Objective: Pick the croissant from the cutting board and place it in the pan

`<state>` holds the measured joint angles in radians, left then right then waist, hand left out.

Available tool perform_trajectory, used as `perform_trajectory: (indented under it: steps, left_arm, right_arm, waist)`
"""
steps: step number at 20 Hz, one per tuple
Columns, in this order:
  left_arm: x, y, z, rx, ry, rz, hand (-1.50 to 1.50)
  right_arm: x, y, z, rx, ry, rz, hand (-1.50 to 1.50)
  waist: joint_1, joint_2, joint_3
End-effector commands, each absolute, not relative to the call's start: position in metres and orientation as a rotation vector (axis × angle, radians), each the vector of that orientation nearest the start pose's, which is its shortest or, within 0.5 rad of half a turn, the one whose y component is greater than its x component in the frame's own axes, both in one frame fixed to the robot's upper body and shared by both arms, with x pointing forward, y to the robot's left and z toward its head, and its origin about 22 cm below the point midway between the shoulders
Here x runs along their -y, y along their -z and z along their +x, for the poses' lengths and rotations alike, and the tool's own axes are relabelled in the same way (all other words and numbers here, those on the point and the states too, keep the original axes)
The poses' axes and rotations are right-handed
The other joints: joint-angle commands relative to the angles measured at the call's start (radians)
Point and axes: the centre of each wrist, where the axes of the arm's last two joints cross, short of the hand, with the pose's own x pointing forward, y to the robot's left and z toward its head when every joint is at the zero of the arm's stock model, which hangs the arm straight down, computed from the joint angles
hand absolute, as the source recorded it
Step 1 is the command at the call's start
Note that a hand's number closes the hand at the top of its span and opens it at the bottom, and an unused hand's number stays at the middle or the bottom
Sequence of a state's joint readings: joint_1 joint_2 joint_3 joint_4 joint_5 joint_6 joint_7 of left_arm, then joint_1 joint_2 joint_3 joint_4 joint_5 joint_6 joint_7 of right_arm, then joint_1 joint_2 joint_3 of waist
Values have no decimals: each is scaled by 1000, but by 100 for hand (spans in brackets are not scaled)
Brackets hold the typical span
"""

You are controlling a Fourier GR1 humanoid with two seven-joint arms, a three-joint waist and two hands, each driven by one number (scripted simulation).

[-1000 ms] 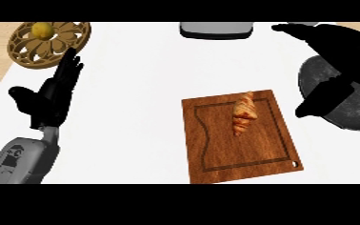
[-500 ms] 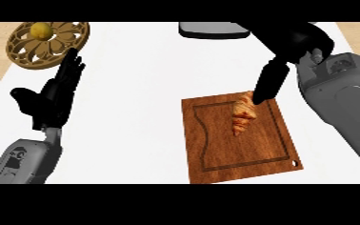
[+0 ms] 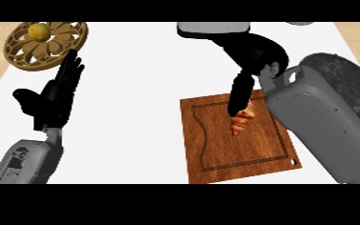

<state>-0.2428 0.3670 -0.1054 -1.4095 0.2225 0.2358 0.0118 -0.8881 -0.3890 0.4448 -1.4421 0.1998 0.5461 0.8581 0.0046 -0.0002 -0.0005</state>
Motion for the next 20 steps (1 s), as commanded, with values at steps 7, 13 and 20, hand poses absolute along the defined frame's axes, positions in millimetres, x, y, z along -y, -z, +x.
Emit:
perform_trajectory:
  steps: [7,13,20]
  left_arm:
    - [-270,-64,303,1616,47,196,0]
    - [-281,-54,298,1622,30,214,0]
    - [-292,-45,291,1612,54,210,0]
  right_arm:
    - [109,-166,336,943,-1333,-724,-150]
    - [144,-171,364,837,-1353,-692,-150]
    - [140,-136,359,799,-1400,-625,-150]
  waist:
    - [-7,-2,1]
    - [-1,0,0]
    - [-1,0,0]
